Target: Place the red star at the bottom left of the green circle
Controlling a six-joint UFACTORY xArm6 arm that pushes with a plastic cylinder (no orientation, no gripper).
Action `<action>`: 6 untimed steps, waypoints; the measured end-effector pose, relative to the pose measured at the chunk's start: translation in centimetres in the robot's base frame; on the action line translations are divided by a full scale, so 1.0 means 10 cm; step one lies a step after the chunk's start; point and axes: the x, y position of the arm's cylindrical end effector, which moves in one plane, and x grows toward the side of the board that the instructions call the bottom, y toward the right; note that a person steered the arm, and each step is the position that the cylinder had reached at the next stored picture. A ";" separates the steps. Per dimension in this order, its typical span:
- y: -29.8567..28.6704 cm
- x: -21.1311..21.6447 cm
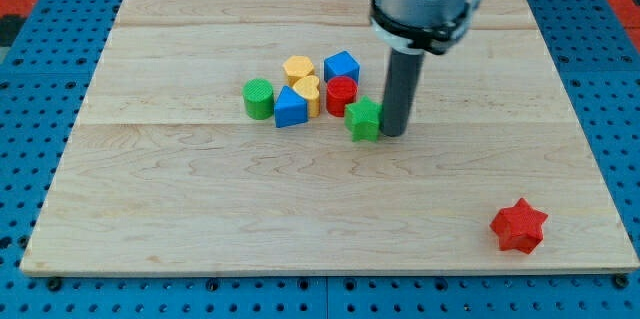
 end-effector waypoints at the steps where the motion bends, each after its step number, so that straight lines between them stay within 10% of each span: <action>1: -0.08 0.00; 2: 1.08 0.00; 4: 2.26 1.43; 6: 0.10 1.25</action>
